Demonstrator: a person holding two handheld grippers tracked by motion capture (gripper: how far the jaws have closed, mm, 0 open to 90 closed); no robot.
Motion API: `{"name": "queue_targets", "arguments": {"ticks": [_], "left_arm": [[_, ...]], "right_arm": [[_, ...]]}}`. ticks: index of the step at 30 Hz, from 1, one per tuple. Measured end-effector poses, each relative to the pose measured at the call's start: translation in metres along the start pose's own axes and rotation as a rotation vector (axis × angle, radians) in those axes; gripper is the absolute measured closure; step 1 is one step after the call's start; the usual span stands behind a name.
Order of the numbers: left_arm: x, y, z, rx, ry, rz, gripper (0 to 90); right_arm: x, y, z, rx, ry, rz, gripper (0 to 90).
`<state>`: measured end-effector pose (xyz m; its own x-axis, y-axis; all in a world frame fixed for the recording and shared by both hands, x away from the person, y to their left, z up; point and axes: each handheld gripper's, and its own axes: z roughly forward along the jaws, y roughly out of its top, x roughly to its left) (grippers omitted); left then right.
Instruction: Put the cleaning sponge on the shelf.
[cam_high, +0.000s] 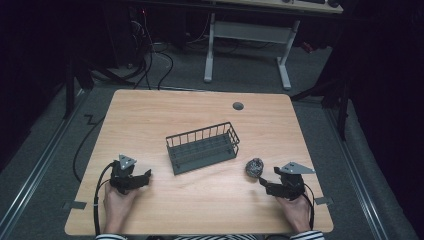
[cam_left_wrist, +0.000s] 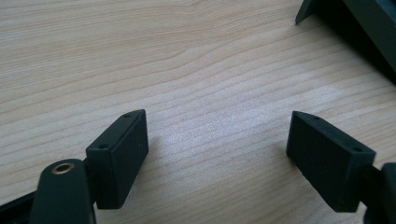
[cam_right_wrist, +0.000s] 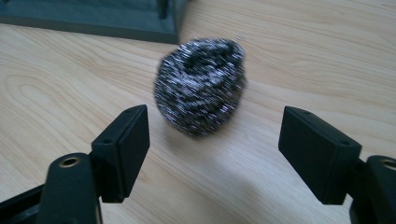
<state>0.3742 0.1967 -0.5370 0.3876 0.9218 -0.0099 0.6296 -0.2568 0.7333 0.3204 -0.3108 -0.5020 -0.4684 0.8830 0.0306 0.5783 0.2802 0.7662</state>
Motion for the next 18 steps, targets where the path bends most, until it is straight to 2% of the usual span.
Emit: {"name": "queue_targets", "arguments": {"ticks": [9,14,18], "left_arm": [[0.000,0.000,0.000,0.000,0.001,-0.001,20.7],[-0.001,0.000,0.000,0.000,0.002,-0.001,20.8],[-0.001,0.000,0.000,-0.001,0.004,-0.002,20.7]], "right_arm": [[0.011,0.022,0.020,0.042,0.012,-0.030,19.8],[0.010,0.026,0.033,0.076,0.005,-0.003,16.3],[0.006,0.026,0.042,0.110,-0.008,0.007,16.8]]}}
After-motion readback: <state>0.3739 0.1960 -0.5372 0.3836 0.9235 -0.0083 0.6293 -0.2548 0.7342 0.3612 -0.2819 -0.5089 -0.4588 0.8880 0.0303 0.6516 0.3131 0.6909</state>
